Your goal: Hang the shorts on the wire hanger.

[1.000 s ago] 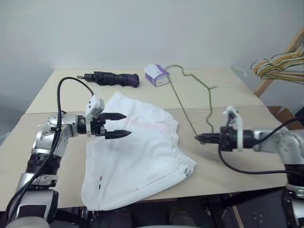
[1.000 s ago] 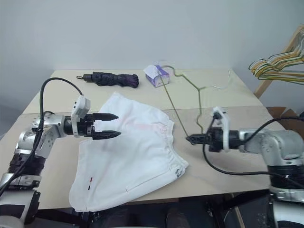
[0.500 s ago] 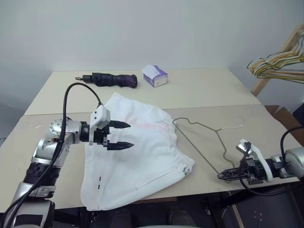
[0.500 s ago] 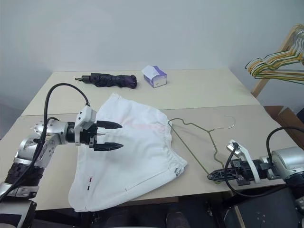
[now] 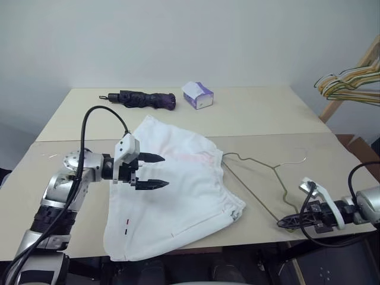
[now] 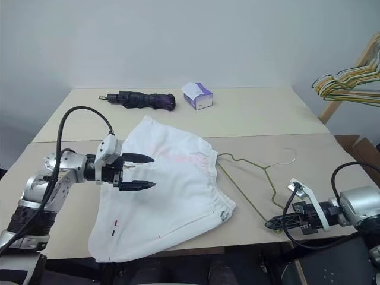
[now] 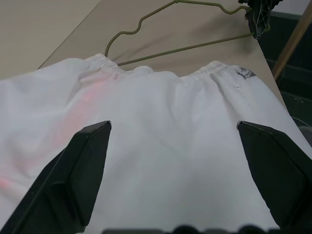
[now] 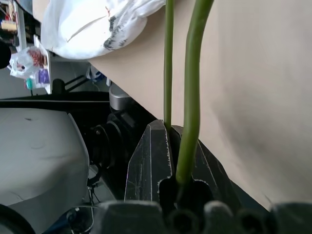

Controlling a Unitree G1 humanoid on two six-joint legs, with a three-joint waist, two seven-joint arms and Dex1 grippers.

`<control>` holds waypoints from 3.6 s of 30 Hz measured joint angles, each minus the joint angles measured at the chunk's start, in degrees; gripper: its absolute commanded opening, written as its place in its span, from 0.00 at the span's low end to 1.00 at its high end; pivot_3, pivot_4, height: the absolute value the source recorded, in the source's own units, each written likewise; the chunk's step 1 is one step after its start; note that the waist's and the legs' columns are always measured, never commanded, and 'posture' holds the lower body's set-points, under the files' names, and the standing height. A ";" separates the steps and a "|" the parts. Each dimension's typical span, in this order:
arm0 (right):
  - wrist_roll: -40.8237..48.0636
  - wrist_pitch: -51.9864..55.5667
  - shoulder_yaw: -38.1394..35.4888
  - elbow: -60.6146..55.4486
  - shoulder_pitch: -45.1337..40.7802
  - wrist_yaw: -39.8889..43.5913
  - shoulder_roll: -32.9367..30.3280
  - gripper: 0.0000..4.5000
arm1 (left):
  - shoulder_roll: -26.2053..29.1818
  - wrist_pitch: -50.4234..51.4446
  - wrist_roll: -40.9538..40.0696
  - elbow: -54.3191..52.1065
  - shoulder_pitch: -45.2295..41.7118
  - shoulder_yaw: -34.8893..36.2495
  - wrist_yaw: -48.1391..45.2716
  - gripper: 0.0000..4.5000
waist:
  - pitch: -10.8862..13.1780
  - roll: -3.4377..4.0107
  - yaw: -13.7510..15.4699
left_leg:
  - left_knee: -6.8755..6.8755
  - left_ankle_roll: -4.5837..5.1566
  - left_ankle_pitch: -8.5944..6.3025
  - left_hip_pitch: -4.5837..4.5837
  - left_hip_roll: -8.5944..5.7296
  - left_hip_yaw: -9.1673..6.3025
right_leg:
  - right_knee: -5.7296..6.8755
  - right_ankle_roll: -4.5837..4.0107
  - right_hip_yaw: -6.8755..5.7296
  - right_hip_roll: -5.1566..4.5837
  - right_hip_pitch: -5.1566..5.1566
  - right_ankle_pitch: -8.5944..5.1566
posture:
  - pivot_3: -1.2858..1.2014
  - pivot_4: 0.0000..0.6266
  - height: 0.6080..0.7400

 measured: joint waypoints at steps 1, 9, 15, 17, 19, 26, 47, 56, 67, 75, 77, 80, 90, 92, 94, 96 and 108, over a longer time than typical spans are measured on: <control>0.00 0.00 -0.01 -0.29 -0.01 0.01 0.23 0.00 | -0.02 -0.08 0.04 0.00 0.00 0.00 0.17 1.00 | 0.00 0.00 0.00 | 0.00 0.00 0.00 0.01 0.00 0.00 | 0.00 0.00 0.00 0.00 0.01 0.00 | 0.51 0.00 1.00; -3.44 -3.49 6.78 -0.41 -3.53 0.46 0.73 0.00 | -0.02 -0.10 0.22 -0.25 0.05 0.01 0.91 1.00 | 0.00 0.02 0.02 | 0.00 0.00 0.00 0.05 0.00 0.03 | 0.00 0.00 0.01 0.00 0.02 0.00 | 0.52 0.00 1.00; -5.08 -8.76 13.86 8.71 -12.42 0.65 2.83 0.00 | -0.60 -1.00 0.64 -0.93 0.38 -0.17 2.03 1.00 | 0.00 0.02 0.15 | 0.00 0.00 0.00 0.07 0.00 0.04 | 0.00 -0.02 0.02 0.00 0.05 0.01 | 0.53 0.00 1.00; -4.86 -9.58 15.07 9.98 -13.63 0.66 2.84 0.00 | -0.69 -1.22 0.71 -1.25 0.47 -0.20 2.19 1.00 | 0.01 0.03 0.31 | -0.01 0.00 0.00 0.08 -0.01 0.03 | 0.01 -0.02 0.02 -0.01 0.05 0.01 | 0.53 0.00 1.00; -2.48 -11.37 18.25 10.34 -15.52 0.66 1.93 0.00 | -0.80 -1.57 0.89 -1.30 0.74 -0.20 2.70 1.00 | 0.04 0.08 0.51 | -0.01 0.00 0.00 0.07 -0.02 0.03 | 0.01 -0.02 0.03 -0.02 0.04 0.02 | 0.53 0.00 1.00; 8.69 -18.98 28.07 7.00 -19.62 0.69 -4.53 0.00 | -1.15 -2.20 1.28 -1.97 2.07 -0.29 3.97 1.00 | 0.10 0.16 1.60 | -0.01 0.02 -0.01 0.09 0.03 0.04 | 0.01 -0.04 0.01 -0.03 0.03 0.02 | 0.54 0.00 1.00; 8.86 -18.60 41.55 29.95 -38.58 0.96 11.03 0.00 | -2.95 -2.93 2.83 -2.26 2.43 -2.29 5.55 1.00 | 0.10 0.21 2.00 | 0.02 0.02 -0.01 0.13 0.04 0.07 | 0.11 -0.11 0.01 0.00 0.02 0.07 | 0.54 0.00 1.00; 3.71 -20.94 41.30 38.13 -38.66 0.97 18.38 0.00 | -3.07 -3.87 3.21 -2.28 2.60 -2.41 5.77 1.00 | 0.10 0.21 2.28 | 0.08 0.02 -0.01 -0.02 -0.04 0.07 | 0.49 -0.10 0.04 -0.01 -0.25 0.06 | 0.54 0.00 1.00; -8.33 -47.86 15.24 36.95 -31.54 -2.23 20.62 0.00 | -2.84 -5.05 2.91 -1.84 2.04 -1.91 5.06 1.00 | 0.10 0.21 2.41 | 0.09 0.01 -0.01 -0.03 -0.04 0.07 | 0.46 -0.09 0.01 -0.01 -0.20 0.05 | 0.53 0.00 1.00; -17.23 -53.82 5.74 17.16 -23.94 -12.82 19.75 0.00 | -0.57 -3.62 -5.48 2.81 -7.87 7.21 1.71 1.00 | 0.12 0.23 1.66 | 0.09 0.01 0.00 -0.15 -0.01 0.08 | 0.51 -0.09 0.04 0.00 -0.34 0.05 | 0.52 0.00 1.00; -18.94 -53.62 4.57 11.76 -23.60 -14.42 19.47 0.00 | 0.69 -3.21 -8.35 5.20 -13.44 10.62 0.63 1.00 | 0.11 0.23 1.34 | 0.09 0.01 0.00 -0.20 -0.02 0.06 | 0.52 -0.08 0.04 0.02 -0.40 0.05 | 0.52 0.00 1.00; -21.83 -53.63 3.66 4.95 -22.28 -15.48 18.92 0.00 | 2.73 -4.63 -8.61 10.22 -20.46 12.32 -1.77 1.00 | 0.11 0.24 1.26 | 0.07 0.01 0.00 -0.17 -0.06 0.08 | 0.48 -0.06 0.04 0.02 -0.36 0.03 | 0.52 0.00 1.00; -31.85 -49.23 4.54 -4.02 -23.32 -16.19 19.97 0.00 | 3.20 -14.27 1.22 29.83 -35.60 -4.51 -17.31 1.00 | 0.11 0.24 1.46 | 0.14 -0.02 0.02 -0.40 -0.06 0.11 | 0.50 -0.06 0.03 0.07 -0.57 0.03 | 0.52 0.00 1.00; -32.71 -46.84 5.32 -5.26 -24.28 -15.91 20.62 0.00 | 3.05 -16.08 3.17 31.94 -37.06 -9.13 -17.70 1.00 | 0.11 0.24 1.37 | 0.16 -0.03 0.03 -0.52 -0.04 0.11 | 0.65 -0.07 0.09 0.10 -0.76 0.02 | 0.51 0.00 1.00; -33.36 -44.88 5.62 -6.29 -24.98 -15.59 20.83 0.00 | 2.92 -17.27 3.94 33.18 -38.13 -13.19 -17.79 1.00 | 0.11 0.24 1.16 | 0.19 -0.03 0.04 -0.59 -0.03 0.11 | 0.72 -0.08 0.12 0.12 -0.85 0.02 | 0.51 0.00 1.00; -34.13 -44.39 5.65 -6.86 -25.17 -15.31 20.85 0.00 | 3.02 -18.59 4.93 34.17 -39.12 -16.61 -17.80 1.00 | 0.11 0.24 1.04 | 0.19 -0.03 0.03 -0.60 -0.04 0.11 | 0.70 -0.08 0.12 0.12 -0.85 0.01 | 0.51 0.00 1.00; -37.07 -43.05 6.17 -9.08 -25.16 -15.32 21.71 0.00 | -0.87 -22.24 10.30 43.86 -42.02 -23.16 -17.83 0.36 | 0.11 0.24 0.09 | 0.26 -0.02 0.03 -0.75 -0.04 0.08 | 0.72 -0.06 0.11 0.11 -0.94 0.00 | 0.50 0.00 1.00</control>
